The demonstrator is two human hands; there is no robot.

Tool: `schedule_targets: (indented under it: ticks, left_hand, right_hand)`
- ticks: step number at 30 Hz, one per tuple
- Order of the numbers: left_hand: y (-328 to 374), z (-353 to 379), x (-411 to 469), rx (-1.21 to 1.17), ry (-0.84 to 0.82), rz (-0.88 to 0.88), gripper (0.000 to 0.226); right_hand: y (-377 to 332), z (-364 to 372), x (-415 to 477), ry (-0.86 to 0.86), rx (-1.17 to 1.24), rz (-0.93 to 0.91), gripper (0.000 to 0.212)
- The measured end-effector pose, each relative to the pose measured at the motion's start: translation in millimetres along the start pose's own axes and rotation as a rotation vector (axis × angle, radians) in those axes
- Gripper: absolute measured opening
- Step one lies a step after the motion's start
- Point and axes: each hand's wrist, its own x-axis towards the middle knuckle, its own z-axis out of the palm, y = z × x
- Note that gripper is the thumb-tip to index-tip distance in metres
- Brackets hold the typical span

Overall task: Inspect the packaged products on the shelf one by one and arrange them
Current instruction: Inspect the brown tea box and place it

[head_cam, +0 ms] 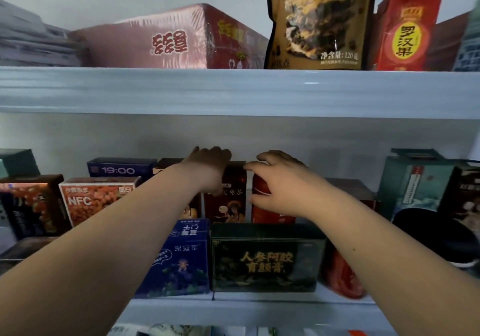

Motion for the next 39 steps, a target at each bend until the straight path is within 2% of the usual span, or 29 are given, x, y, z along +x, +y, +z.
schedule_targets:
  ticks: [3, 6, 14, 18, 21, 25, 29, 34, 35, 37, 39]
  left_hand:
    - [2, -2, -2, -0.049, -0.022, 0.008, 0.093]
    - [5, -1, -10, -0.016, 0.007, 0.028, 0.086]
    - [4, 0, -67, 0.019, 0.508, 0.061, 0.081]
    - [-3, 8, -104, -0.007, 0.736, 0.149, 0.079]
    - [-4, 12, -133, -0.019, 0.833, 0.237, 0.078]
    - [-6, 14, -168, -0.033, 0.941, 0.298, 0.075]
    - [-11, 7, -194, -0.115, 0.979, 0.308, 0.079]
    - [-28, -1, -225, -0.428, 0.933, 0.334, 0.099]
    - [-32, -1, -230, -0.563, 0.919, 0.339, 0.100]
    - [-36, 5, -236, -0.980, 0.862, 0.319, 0.099]
    - [-39, 12, -242, -1.377, 0.730, 0.306, 0.088]
  right_hand:
    - [1, 0, -5, 0.018, 0.056, -0.006, 0.071]
    - [0, 1, -6, 0.054, 0.101, -0.010, 0.071]
    - [-4, 0, -18, 0.198, 0.280, 0.046, 0.094]
    - [-12, 4, -25, 0.220, 0.315, 0.067, 0.103]
    - [-15, 14, -32, 0.224, 0.345, 0.065, 0.105]
    - [-22, 26, -40, 0.355, 0.415, 0.050, 0.100]
    - [-35, 24, -43, 0.486, 0.515, 0.011, 0.093]
    - [-62, 23, -57, 0.507, 0.617, -0.096, 0.084]
    - [-68, 25, -61, 0.526, 0.655, -0.094, 0.084]
    - [-84, 30, -69, 0.550, 0.756, -0.052, 0.077]
    - [-101, 31, -78, 0.519, 0.853, 0.000, 0.071]
